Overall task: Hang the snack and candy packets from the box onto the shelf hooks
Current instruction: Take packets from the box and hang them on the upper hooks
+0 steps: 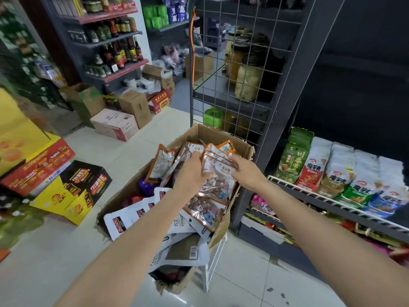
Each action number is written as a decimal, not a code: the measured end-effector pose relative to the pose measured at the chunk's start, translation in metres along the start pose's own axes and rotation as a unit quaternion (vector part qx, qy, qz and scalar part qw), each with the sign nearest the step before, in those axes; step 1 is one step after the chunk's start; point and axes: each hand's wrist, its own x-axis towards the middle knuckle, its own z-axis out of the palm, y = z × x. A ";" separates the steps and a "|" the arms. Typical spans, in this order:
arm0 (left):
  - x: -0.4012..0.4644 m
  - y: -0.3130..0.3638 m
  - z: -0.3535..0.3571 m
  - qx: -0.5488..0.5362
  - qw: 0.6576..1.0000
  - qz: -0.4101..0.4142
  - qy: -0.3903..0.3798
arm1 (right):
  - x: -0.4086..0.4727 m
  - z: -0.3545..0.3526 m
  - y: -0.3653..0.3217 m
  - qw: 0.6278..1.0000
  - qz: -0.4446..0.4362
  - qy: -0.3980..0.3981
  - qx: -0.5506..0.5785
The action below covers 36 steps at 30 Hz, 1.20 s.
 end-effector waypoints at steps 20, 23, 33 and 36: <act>-0.045 0.015 -0.007 -0.051 0.971 -0.124 0.199 | 0.055 -0.008 0.018 0.996 -0.083 -0.012 0.014; -0.048 0.027 -0.016 -0.065 0.962 -0.112 0.241 | 0.055 -0.017 0.008 0.992 -0.123 -0.004 0.002; -0.012 0.110 -0.054 -0.137 0.976 0.071 0.156 | -0.023 -0.142 -0.012 0.945 -0.222 0.139 0.197; 0.000 0.152 -0.047 -0.155 0.972 0.131 0.120 | -0.055 -0.188 -0.007 0.935 -0.222 0.175 0.214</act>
